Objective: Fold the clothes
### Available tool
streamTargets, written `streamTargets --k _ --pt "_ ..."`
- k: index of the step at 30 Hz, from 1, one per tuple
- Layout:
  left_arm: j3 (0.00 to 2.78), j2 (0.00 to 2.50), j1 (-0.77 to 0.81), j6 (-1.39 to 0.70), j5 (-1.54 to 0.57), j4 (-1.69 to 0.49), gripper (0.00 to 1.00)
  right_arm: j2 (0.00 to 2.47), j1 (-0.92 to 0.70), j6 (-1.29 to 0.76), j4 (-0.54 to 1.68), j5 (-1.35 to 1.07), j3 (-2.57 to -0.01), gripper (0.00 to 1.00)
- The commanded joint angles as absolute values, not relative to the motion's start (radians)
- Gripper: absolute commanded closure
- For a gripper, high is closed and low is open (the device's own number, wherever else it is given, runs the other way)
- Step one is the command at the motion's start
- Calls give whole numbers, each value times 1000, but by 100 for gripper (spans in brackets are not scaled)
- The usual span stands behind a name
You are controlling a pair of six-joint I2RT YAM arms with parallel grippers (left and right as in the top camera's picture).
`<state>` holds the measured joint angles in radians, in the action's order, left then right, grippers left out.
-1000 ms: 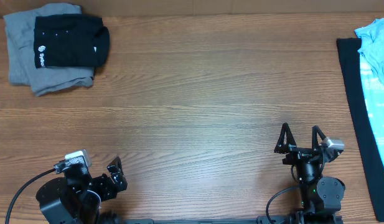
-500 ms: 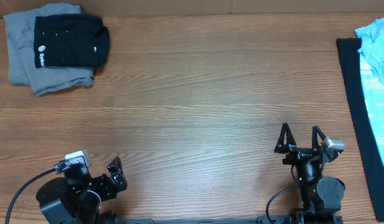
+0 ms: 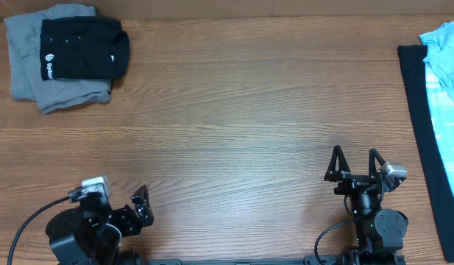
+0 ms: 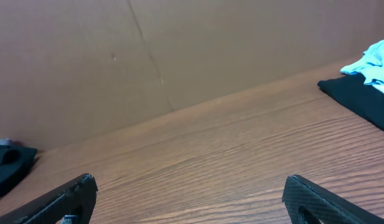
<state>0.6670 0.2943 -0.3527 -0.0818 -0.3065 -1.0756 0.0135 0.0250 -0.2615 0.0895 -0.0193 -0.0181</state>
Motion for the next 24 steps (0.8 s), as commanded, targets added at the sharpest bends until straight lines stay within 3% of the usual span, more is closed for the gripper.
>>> streamTargets --k 1,7,14,24 --pt "627 284 -238 -126 -357 -945 0 3 29 -255 84 -20 -8 0" --pt "427 211 -76 -128 -347 -577 0 3 29 -255 84 -21 -8 0" --pt "165 45 -40 -184 -324 -224 0 3 29 -255 84 -20 -8 0" --pt "5 3 -33 -171 -205 39 0 3 29 -255 84 -21 -8 0"
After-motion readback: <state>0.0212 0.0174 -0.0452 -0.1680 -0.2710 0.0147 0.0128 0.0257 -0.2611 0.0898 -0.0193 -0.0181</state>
